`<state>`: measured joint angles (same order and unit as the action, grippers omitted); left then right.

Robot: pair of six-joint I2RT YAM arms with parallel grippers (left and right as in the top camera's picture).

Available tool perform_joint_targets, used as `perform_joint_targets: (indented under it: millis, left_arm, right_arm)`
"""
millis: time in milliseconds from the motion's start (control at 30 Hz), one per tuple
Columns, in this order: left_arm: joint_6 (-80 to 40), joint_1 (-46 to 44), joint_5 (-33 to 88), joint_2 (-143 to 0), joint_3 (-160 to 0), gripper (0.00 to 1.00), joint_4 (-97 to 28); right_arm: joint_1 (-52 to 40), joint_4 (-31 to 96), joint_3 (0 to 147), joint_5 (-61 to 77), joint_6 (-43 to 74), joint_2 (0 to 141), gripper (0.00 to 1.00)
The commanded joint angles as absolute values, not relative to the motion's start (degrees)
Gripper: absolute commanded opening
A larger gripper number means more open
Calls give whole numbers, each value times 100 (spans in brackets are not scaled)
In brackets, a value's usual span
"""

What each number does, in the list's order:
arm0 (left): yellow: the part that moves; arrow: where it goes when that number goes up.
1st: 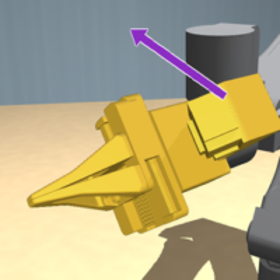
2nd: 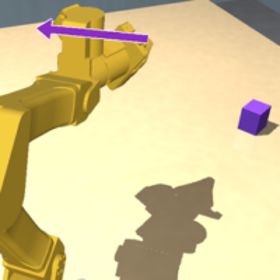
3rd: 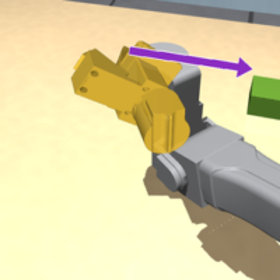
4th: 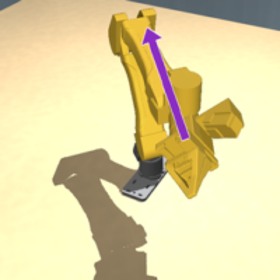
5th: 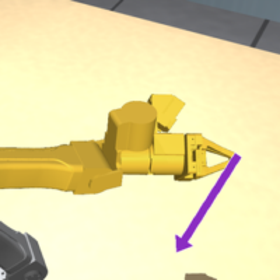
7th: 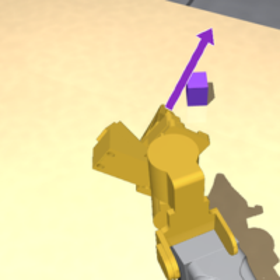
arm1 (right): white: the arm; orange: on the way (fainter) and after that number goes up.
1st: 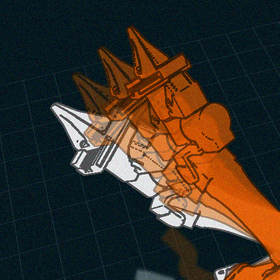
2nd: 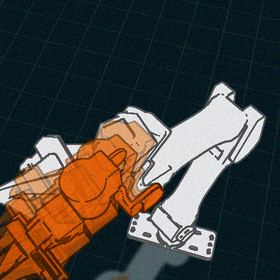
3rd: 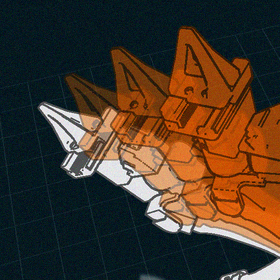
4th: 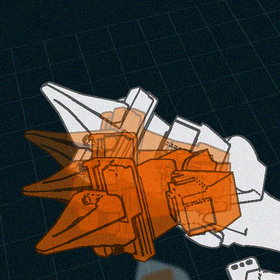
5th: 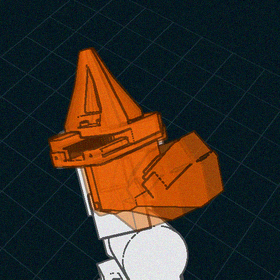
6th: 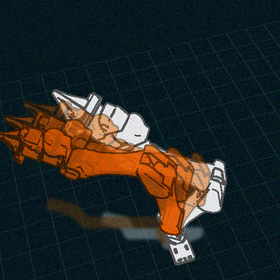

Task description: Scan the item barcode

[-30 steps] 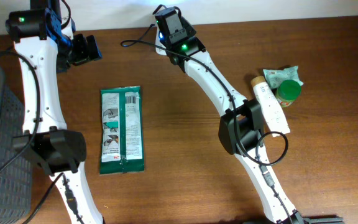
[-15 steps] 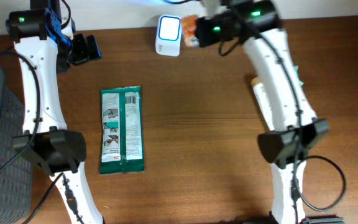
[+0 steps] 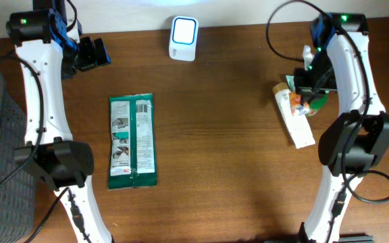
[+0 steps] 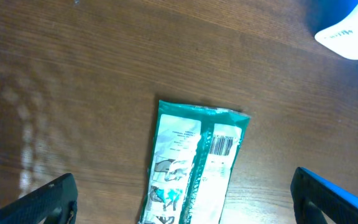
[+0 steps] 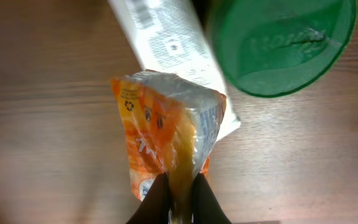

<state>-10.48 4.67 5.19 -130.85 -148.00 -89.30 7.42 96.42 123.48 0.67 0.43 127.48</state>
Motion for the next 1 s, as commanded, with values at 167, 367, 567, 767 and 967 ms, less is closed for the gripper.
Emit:
perform_joint_targets:
  millis: [167,367,567,767,967]
  left_arm:
    - [-1061,467,558,-13159,-14816,99,-8921]
    - [-1061,467,519,-13157,-14818,99,-8656]
    - [-1061,460,694,-13157,-14816,99,-8512]
    - [-1057,469,128,-13157,-14818,91,-8919]
    - [-445,462,-1,-12814,-15039,0,-9144]
  right_arm:
    - [913,9351,11885,-325,-296,12717,49]
    - [434,9386,13314,2228,-1199,12711,54]
    - [-652,8733,13176,3280,-762,12713,98]
    - [-1522,7856,12634,3280,-397,12713,80]
    - [-1643,7651,12527,3269,-395,12713,64]
